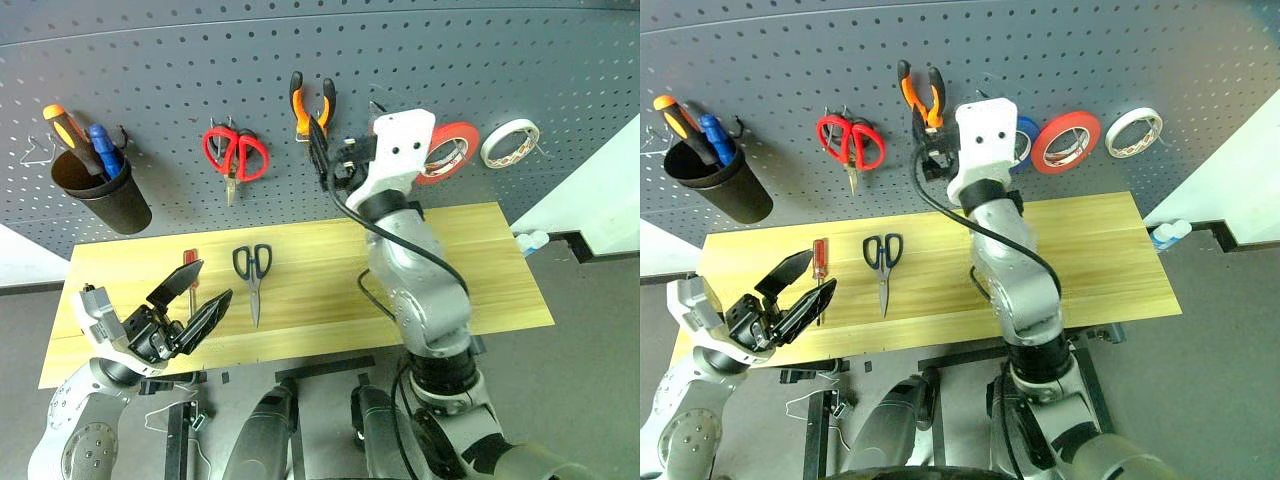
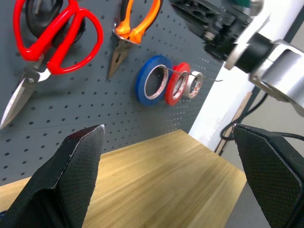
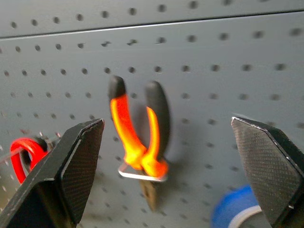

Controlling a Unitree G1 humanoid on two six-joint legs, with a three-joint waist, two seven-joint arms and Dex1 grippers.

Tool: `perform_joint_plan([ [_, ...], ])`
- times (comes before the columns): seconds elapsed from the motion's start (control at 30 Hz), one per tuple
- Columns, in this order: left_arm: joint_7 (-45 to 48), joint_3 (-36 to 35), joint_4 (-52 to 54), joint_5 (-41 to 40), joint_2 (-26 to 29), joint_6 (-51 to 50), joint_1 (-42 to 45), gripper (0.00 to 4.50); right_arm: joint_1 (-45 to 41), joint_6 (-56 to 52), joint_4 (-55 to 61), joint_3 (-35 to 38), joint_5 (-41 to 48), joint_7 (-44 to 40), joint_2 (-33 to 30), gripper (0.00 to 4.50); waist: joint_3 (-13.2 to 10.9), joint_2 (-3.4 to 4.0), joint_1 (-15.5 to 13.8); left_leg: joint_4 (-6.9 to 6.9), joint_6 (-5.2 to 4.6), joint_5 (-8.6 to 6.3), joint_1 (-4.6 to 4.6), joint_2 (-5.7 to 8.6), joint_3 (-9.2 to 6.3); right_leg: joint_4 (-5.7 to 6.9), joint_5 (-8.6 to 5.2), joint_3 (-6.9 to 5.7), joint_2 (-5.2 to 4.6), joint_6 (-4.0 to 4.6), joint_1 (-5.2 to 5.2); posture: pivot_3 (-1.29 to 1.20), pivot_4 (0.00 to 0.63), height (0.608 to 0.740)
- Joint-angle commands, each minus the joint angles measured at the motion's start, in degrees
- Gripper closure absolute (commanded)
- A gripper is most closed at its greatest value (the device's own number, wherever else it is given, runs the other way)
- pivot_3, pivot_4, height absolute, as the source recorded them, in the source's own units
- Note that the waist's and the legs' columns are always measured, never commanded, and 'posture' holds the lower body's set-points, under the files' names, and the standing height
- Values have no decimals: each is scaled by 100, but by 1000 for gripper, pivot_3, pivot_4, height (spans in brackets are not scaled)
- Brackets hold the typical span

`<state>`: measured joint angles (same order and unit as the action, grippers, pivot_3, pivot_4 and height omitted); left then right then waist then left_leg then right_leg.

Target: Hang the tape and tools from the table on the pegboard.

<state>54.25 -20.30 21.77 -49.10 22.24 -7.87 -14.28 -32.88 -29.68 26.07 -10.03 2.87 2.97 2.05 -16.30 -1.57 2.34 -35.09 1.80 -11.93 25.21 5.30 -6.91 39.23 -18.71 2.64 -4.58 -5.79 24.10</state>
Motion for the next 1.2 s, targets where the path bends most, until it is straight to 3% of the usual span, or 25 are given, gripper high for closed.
perform_joint_plan([
  [0.03, 80, -80, 5, -2, 1, 131, -29, 0, 278, -495, 919, 269, 181, -240, -250, 29, 0, 0, 3, 0, 0, 0, 0, 0, 0, 0, 0, 0, 0, 0, 0, 74, 266, 740],
  [0.2, 94, -66, -85, 48, -15, 177, 16, 0, 806, -989, 1539, 697, 571, -683, -699, 29, 3, -3, 1, 0, 0, 0, 1, 0, 0, 0, 0, 0, 0, 0, -1, 73, 250, 740],
  [0.3, -34, 16, -9, 70, 14, 35, 3, 0, 1064, -1325, 1770, 1245, 1248, -848, -589, 29, 7, -6, 5, 0, 0, 0, 1, 0, 1, -1, 0, -1, 0, 0, -2, 74, 250, 740],
  [0.57, -1227, 423, 339, 575, -42, -505, -69, 0, 1534, -2165, 2477, 1775, 3070, -1376, -711, 29, 8, -7, 0, -3, -1, 0, 0, 0, 1, 0, 1, -1, 0, -1, -4, 59, 245, 740],
  [0.87, -2447, 876, 221, 1435, 146, -1391, 426, 0, 1379, -2625, 2775, 2395, 4909, -1114, -1320, 29, 14, -10, -9, -10, -1, 0, 0, -1, 1, 2, 2, -4, 0, -2, -8, 32, 239, 740],
  [1.0, -3114, 1321, 290, 2236, 292, -1865, 688, 0, 1343, -2553, 2673, 2375, 5122, -910, -1680, 29, 15, -12, 3, -12, -1, 0, 0, 0, 2, 4, 3, -4, 0, -2, -9, 21, 235, 740],
  [1.2, -4545, 1825, 21, 3205, -354, -2440, 1597, 0, 1324, -2386, 2569, 2262, 5186, -654, -1920, 29, 27, -26, -18, -25, -1, 1, 0, 0, 4, 12, 6, -7, 2, -8, -12, 13, 231, 740],
])
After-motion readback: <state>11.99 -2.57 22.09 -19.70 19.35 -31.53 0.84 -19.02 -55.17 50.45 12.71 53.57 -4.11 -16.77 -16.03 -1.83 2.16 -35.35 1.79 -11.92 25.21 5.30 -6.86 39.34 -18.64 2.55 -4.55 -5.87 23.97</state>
